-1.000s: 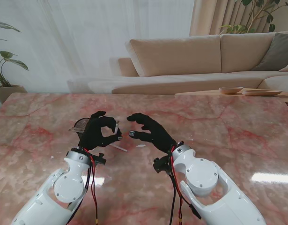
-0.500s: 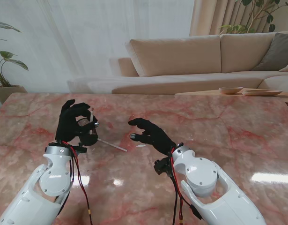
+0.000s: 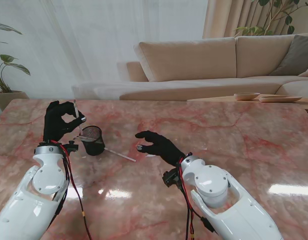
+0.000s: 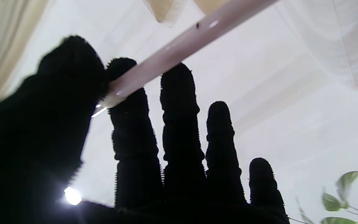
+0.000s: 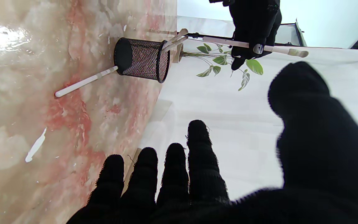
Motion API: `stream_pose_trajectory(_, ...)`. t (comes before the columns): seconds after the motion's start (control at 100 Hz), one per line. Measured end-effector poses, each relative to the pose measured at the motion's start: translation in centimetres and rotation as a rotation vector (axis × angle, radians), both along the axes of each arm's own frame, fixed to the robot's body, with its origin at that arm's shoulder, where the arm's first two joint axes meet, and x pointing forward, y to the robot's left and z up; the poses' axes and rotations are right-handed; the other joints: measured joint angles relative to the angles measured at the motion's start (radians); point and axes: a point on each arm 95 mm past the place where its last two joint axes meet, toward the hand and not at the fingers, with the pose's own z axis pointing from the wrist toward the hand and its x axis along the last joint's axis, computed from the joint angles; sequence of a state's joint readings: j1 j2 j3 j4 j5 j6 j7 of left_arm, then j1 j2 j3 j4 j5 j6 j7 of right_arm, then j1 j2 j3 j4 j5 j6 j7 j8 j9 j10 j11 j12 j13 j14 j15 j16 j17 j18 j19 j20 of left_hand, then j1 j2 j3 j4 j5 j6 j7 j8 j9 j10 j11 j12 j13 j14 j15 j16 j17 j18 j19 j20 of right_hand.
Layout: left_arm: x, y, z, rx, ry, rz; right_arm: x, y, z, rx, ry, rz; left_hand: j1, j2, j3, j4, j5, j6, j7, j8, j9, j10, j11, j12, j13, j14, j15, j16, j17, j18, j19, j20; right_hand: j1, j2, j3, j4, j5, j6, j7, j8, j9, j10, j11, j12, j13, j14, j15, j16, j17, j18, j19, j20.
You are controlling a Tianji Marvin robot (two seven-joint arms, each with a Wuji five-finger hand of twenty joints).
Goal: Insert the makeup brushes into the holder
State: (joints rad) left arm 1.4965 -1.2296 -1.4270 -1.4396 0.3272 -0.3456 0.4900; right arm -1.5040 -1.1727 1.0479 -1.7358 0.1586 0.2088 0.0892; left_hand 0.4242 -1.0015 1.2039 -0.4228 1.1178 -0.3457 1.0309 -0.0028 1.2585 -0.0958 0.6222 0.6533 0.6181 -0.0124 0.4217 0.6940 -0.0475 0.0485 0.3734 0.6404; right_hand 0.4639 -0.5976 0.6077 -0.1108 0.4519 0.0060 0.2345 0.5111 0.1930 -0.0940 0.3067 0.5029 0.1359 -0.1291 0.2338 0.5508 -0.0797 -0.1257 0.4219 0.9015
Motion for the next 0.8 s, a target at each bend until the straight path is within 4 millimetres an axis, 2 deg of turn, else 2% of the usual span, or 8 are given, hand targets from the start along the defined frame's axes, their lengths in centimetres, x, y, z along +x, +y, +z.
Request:
stream_pose_trajectory(0.21, 1.7, 0.4, -2.0, -0.033, 0.051, 0.038, 0.2, 0.1, -0.4, -0.013, 0.027, 0.003, 0.000, 0.000, 0.000, 0.000, 0.000, 0.000, 0.001, 0.001, 0.000, 0.000, 0.000, -0.001, 0.000, 0.000, 0.000, -0.002, 0.000, 0.000, 0.000, 0.001, 0.000, 0.011, 0.000, 0.001, -0.002, -0.001, 0.000, 0.000, 0.000, 0.000, 0.000, 0.000, -0.014, 0.001, -0.005, 0.000, 0.000, 0.000, 0.000, -0.004)
stream_pose_trajectory(0.8, 4.4, 0.0, -3.3, -0.061, 0.110, 0.066, 0.5, 0.0, -1.3, -0.014, 0.073, -0.002, 0.000, 0.000, 0.000, 0.000, 0.000, -0.001, 0.002, 0.008, 0.000, -0.002, -0.001, -0.001, -0.018, 0.000, 0.000, -0.005, 0.000, -0.019, -0.023, 0.016, 0.000, 0.023, 0.012, 0.001, -0.003, -0.002, 0.000, 0.000, 0.000, 0.001, 0.000, 0.000, -0.014, 0.001, -0.011, 0.000, 0.000, 0.000, -0.001, -0.004)
